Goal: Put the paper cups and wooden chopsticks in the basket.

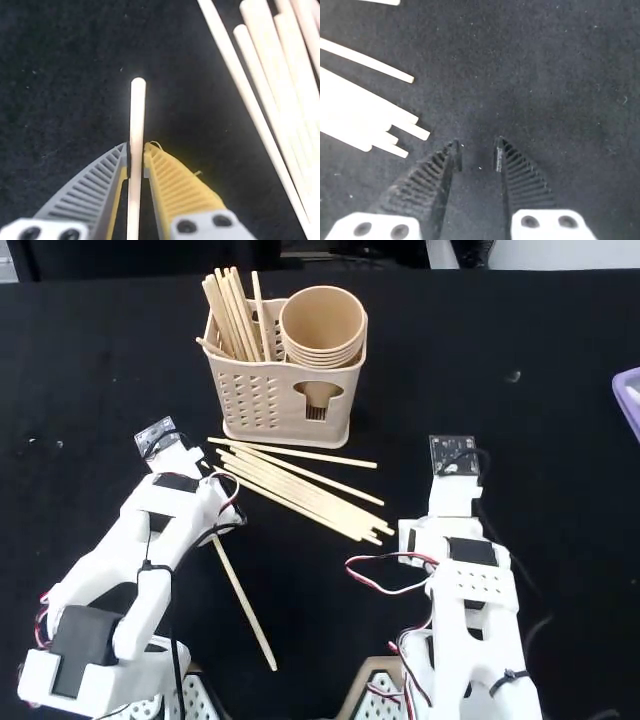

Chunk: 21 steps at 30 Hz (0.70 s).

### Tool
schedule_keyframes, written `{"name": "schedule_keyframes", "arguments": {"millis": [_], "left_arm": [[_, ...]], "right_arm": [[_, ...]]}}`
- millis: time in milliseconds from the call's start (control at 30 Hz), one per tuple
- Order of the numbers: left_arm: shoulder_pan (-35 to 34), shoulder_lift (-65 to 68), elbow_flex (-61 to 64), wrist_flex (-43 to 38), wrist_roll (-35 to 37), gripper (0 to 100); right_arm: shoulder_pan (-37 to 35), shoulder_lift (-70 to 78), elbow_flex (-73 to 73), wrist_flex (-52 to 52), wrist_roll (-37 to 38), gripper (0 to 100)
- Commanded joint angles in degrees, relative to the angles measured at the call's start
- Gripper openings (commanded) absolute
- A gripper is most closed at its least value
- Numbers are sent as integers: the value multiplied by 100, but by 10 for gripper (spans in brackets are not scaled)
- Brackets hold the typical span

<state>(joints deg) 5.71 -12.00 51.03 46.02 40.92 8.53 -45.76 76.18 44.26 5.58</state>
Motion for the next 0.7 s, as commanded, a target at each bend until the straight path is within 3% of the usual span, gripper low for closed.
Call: {"name": "schedule_keyframes", "arguments": {"millis": [0, 200, 333, 433, 567, 667], "left_arm": [[-40, -18, -57, 26, -35, 46], [-488, -738, 4, 26, -615, 27], [-1042, -1618, 224, -18, -1635, 30], [-1086, -2092, 523, -26, -2145, 30], [-1007, -2189, 831, -123, -2233, 32], [-1015, -2136, 1086, -677, -2224, 33]], "right_arm": [[62, -171, -13, -123, -44, 118], [62, -171, -4, -123, -44, 118], [62, -171, -4, -123, -44, 118], [62, -171, -13, -123, -44, 118], [62, -171, -13, -123, -44, 118], [62, -171, -13, -123, -44, 118]]}}
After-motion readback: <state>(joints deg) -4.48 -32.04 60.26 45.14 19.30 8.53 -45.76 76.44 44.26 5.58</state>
